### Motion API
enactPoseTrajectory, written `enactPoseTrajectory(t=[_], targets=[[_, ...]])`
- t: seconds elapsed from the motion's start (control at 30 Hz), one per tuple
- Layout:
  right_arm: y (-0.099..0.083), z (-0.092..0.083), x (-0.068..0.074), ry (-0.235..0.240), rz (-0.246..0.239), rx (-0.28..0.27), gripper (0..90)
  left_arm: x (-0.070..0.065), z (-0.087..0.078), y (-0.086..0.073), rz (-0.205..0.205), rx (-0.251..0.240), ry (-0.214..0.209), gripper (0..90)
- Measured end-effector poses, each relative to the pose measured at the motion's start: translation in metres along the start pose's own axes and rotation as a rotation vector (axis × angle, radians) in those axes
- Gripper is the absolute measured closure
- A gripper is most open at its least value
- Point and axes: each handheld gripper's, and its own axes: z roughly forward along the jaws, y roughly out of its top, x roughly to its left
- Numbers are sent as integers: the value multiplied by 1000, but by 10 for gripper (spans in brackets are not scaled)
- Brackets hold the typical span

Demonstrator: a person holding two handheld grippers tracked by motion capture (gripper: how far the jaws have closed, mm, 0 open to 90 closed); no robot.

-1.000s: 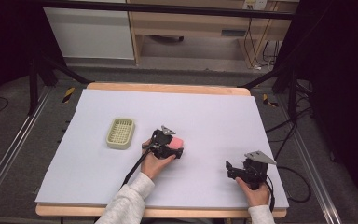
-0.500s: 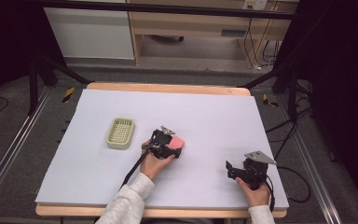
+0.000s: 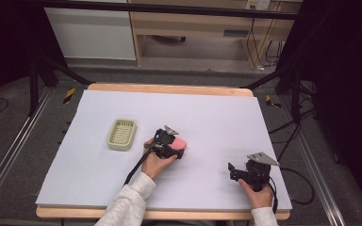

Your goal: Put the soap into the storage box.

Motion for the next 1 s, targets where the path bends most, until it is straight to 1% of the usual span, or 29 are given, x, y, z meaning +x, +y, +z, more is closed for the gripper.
enactPoseTrajectory(t=[0.1,0.23,0.5,0.73,0.87,0.93,0.97,1.0], targets=[[0,0,0,1,-3,2,61,-1,2,1,12,9,6,339],[0,0,0,1,-3,3,61,-3,2,1,15,10,9,361],[0,0,0,2,-3,5,61,-3,2,2,15,14,20,370],[0,0,0,3,-2,6,61,-3,1,3,11,25,17,372],[0,0,0,0,0,4,61,-2,-7,4,16,28,3,374],[0,0,0,1,0,6,61,-2,-9,5,10,20,1,374],[0,0,0,3,-3,5,61,-1,-15,5,10,8,-8,374],[0,0,0,2,-6,4,61,-1,-17,6,12,5,-12,374]])
